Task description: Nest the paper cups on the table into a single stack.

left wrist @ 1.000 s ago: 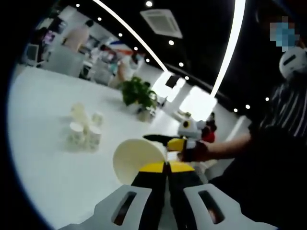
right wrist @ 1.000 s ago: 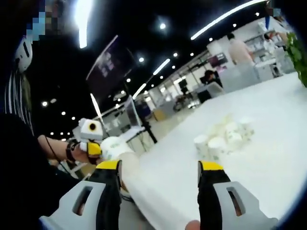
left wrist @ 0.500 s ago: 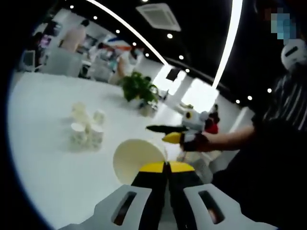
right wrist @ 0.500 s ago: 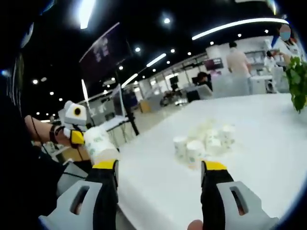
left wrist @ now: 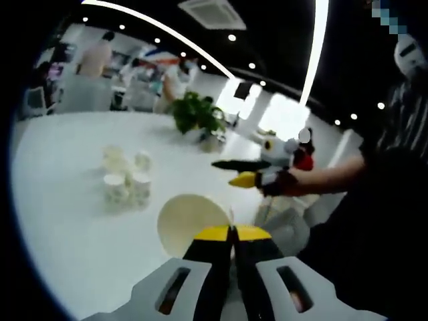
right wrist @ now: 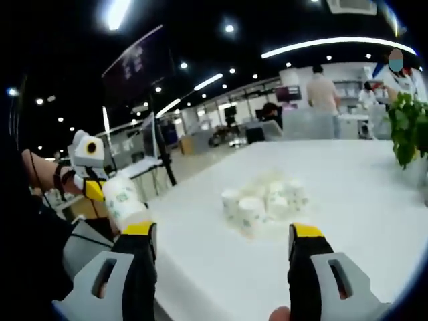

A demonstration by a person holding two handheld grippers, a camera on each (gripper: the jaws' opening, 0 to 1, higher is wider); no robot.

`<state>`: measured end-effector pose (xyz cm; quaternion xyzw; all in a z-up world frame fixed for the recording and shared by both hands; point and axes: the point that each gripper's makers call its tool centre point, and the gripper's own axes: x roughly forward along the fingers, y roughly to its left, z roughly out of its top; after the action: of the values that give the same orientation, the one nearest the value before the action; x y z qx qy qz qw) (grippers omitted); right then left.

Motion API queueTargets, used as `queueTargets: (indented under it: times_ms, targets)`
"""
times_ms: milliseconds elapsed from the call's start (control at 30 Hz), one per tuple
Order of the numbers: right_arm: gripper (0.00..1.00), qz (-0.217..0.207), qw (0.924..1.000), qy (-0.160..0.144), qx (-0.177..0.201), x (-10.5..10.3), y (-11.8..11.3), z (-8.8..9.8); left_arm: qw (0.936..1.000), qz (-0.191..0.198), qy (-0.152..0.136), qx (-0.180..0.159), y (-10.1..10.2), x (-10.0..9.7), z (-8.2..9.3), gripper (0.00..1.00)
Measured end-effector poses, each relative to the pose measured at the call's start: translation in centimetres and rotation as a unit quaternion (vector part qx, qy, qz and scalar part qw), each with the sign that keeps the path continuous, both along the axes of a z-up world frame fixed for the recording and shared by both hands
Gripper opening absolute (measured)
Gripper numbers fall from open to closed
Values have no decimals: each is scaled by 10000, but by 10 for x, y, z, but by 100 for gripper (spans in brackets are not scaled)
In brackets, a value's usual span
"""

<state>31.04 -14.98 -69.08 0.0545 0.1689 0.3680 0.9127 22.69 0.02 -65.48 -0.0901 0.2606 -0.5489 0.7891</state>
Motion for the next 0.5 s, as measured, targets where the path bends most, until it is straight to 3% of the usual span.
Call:
queueTargets:
  times_ms: [500]
  targets:
    - [100,-393,9989,-81,-229,9,-19,-11,9986,-154,-63,509,-8,4,-10,0]
